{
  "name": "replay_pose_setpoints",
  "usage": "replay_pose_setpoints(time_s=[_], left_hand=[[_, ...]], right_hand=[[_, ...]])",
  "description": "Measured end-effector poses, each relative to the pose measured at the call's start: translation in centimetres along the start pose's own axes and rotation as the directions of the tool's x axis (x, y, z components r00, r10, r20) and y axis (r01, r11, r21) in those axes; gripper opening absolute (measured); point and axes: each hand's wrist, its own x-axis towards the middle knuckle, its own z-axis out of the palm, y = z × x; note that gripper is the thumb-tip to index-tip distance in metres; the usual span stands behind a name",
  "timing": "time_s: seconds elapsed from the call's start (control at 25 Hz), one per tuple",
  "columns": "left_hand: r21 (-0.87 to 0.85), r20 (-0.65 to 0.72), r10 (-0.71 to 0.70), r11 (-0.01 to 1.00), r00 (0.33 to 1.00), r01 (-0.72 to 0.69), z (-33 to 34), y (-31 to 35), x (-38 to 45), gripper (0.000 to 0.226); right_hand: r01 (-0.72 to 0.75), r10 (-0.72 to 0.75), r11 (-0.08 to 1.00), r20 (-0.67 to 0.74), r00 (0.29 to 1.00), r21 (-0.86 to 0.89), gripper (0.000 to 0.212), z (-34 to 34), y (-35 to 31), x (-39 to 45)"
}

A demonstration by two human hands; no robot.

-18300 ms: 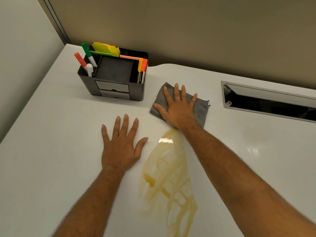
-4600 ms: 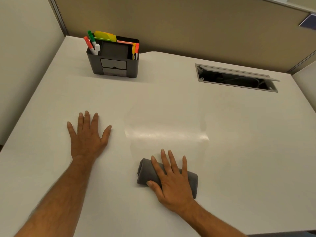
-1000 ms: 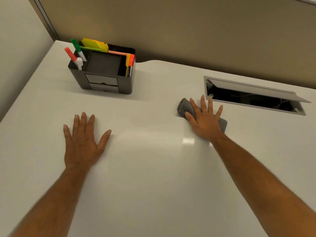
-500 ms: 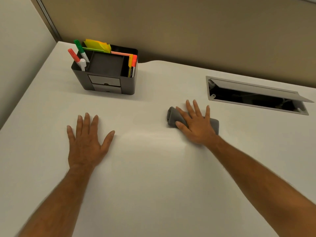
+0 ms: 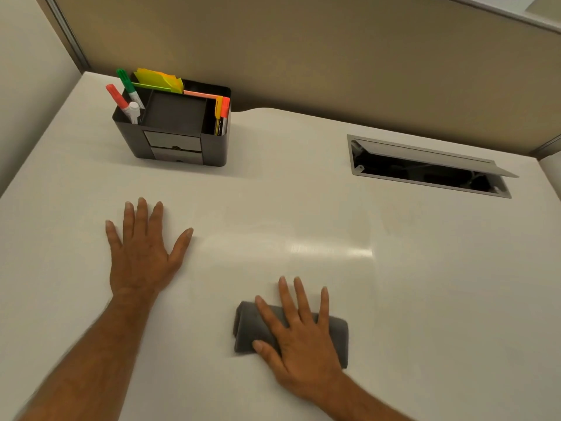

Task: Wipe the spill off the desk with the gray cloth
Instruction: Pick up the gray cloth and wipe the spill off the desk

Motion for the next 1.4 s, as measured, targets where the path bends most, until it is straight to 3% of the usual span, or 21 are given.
replay_pose_setpoints(time_s=[0.32, 0.92, 1.16, 1.4], left_hand=[[0.008, -0.011, 0.020, 1.000, 1.000, -0.020, 0.1, 0.0, -0.1, 0.089], [0.015, 0.008, -0.007, 1.000, 1.000, 0.007, 0.1, 0.0, -0.2, 0.087], [0.017, 0.008, -0.010, 1.000, 1.000, 0.010, 0.2, -0.1, 0.1, 0.088], [0.016, 0.004, -0.013, 1.000, 1.000, 0.013, 0.1, 0.0, 0.1, 0.088]], right_hand=[[-0.099, 0.099, 0.995, -0.046, 0.994, 0.014, 0.068, -0.4, -0.5, 3.7], [-0.360, 0.362, 0.932, -0.043, 0.931, 0.043, 0.071, -5.3, 13.0, 26.6], [-0.306, 0.306, 0.952, -0.012, 0.952, 0.022, 0.071, -6.2, 13.7, 28.8], [-0.053, 0.053, 0.998, -0.017, 0.998, -0.013, 0.070, -5.5, 10.9, 24.9]])
